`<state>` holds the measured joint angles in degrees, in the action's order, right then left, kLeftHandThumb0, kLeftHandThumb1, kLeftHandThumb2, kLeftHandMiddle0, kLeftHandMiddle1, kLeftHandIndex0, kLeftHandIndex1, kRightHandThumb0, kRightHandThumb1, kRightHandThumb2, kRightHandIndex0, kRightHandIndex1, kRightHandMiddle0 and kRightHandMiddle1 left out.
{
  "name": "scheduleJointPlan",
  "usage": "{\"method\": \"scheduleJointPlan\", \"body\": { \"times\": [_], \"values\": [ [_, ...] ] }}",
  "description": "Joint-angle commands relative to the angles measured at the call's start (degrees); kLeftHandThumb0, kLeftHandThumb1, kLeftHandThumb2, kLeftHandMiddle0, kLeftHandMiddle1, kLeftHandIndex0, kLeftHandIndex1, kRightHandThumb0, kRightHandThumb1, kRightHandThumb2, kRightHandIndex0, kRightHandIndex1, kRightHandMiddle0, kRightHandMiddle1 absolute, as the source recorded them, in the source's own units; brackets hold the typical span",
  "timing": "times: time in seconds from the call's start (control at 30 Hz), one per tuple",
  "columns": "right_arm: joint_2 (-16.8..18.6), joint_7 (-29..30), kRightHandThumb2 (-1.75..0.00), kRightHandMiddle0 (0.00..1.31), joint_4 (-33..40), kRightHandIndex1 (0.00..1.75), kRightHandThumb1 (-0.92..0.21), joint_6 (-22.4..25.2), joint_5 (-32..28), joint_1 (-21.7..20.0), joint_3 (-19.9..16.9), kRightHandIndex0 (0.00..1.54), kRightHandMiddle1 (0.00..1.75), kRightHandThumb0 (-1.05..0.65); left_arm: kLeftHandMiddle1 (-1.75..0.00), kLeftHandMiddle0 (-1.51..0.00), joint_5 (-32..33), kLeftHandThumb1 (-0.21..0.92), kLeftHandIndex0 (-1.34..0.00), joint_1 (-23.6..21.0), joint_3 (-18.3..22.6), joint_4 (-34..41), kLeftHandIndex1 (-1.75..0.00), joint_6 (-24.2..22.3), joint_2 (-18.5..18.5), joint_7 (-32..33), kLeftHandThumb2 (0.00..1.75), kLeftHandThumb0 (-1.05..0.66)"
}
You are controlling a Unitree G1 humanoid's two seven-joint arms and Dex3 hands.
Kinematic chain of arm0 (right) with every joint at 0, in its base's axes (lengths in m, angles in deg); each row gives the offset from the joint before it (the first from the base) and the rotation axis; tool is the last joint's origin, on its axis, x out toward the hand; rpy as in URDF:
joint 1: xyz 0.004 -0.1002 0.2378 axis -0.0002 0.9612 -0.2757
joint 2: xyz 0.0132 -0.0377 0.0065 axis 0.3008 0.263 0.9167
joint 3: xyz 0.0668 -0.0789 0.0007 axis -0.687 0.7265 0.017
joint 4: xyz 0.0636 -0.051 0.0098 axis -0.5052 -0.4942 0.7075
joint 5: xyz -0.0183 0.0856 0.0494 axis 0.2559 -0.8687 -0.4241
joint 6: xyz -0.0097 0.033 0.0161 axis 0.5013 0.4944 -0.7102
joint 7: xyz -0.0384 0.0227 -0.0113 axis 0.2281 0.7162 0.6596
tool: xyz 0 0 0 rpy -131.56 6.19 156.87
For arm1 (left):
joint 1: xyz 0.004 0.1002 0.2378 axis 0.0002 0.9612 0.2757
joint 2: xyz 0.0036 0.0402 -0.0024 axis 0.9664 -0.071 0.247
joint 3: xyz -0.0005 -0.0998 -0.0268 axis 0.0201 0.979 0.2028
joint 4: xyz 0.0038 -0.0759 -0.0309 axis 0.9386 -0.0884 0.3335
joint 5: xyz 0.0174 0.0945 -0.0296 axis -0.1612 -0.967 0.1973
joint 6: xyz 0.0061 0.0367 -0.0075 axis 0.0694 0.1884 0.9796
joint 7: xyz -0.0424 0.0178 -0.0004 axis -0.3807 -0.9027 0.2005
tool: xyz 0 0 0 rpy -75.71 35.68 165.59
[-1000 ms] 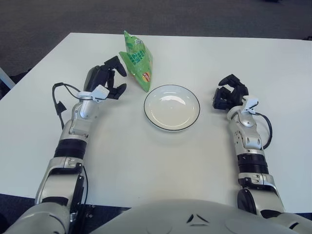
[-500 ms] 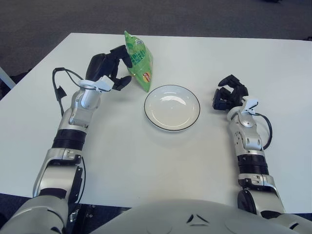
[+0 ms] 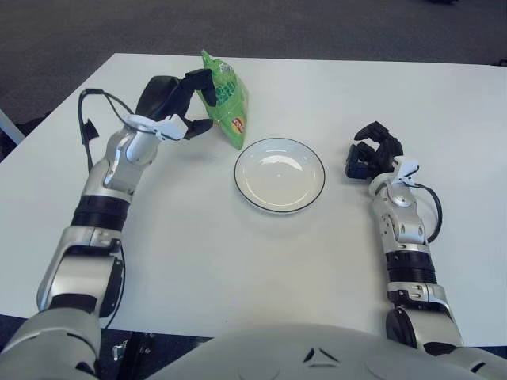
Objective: Put the snack into the plate.
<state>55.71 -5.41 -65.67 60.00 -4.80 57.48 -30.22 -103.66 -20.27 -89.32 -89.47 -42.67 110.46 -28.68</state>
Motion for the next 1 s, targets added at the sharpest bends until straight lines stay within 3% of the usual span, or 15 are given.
{"method": "scheduleJointPlan", "body": {
  "times": [0.0, 0.17, 0.3, 0.37, 0.43, 0.5, 0.6, 0.8, 0.97],
  "values": [
    [1.6, 0.0, -1.62, 0.58, -3.6, 1.69, -0.04, 1.3, 0.4, 5.6, 0.4, 0.85, 1.75, 0.0, -1.75, -1.3, -4.0, 0.29, -0.64, -3.1, -1.4, -1.0, -1.75, 1.1, 2.2, 3.7, 1.35, -0.5],
    [1.6, -0.2, -1.62, 0.58, -3.5, 1.69, -0.04, 1.0, 0.3, 5.7, 0.5, 0.85, 1.75, 0.0, -1.75, -1.06, -7.1, 0.37, -0.57, -4.9, -3.2, -1.5, -1.75, 1.7, 4.2, 5.0, 1.26, -0.47],
    [1.4, -0.4, -1.63, 0.58, -4.1, 1.69, -0.04, 0.5, 0.3, 5.6, 0.5, 0.85, 1.75, 0.0, -1.74, -0.63, -8.7, 0.62, -0.39, -7.4, -5.1, -4.0, -1.75, 3.5, 6.1, 5.1, 0.93, -0.41],
    [1.4, -0.4, -1.63, 0.58, -4.1, 1.7, -0.04, 0.7, 0.4, 5.6, 0.5, 0.85, 1.75, 0.0, -1.72, -0.5, -9.7, 0.7, -0.33, -9.3, -6.3, -6.6, -1.75, 4.9, 7.0, 5.3, 0.82, -0.39],
    [1.3, -0.4, -1.63, 0.58, -4.1, 1.7, -0.04, 0.9, 0.3, 5.6, 0.5, 0.85, 1.75, 0.0, -1.5, -0.27, -10.9, 0.83, -0.27, -11.4, -7.9, -9.3, -1.73, 6.7, 8.0, 5.5, 0.63, -0.37],
    [1.3, -0.5, -1.63, 0.58, -4.1, 1.7, -0.04, 0.9, 0.2, 5.6, 0.5, 0.85, 1.75, 0.0, -1.34, -0.17, -12.2, 0.79, -0.14, -13.1, -9.3, -11.1, -1.56, 8.3, 8.8, 6.0, 0.61, -0.54],
    [1.3, -0.6, -1.63, 0.58, -4.1, 1.71, -0.04, 0.7, 0.2, 5.6, 0.4, 0.84, 1.75, 0.0, -1.14, -0.07, -14.1, 0.7, -0.04, -15.2, -11.1, -13.4, -1.36, 9.8, 9.5, 7.4, 0.66, -0.67],
    [1.3, -0.9, -1.63, 0.58, -4.2, 1.71, -0.04, 0.7, 0.1, 5.7, 0.4, 0.84, 1.75, 0.0, -0.79, -0.01, -20.6, 0.58, 0.0, -20.9, -16.4, -20.0, -1.06, 10.8, 9.9, 13.3, 0.68, -0.76],
    [1.3, -1.1, -1.63, 0.58, -4.0, 1.72, -0.04, 0.7, 0.1, 5.8, 0.4, 0.84, 1.75, 0.0, -0.56, 0.0, -24.9, 0.55, 0.0, -25.5, -21.3, -27.7, -0.9, 11.9, 9.5, 19.9, 0.68, -0.8]
  ]
}}
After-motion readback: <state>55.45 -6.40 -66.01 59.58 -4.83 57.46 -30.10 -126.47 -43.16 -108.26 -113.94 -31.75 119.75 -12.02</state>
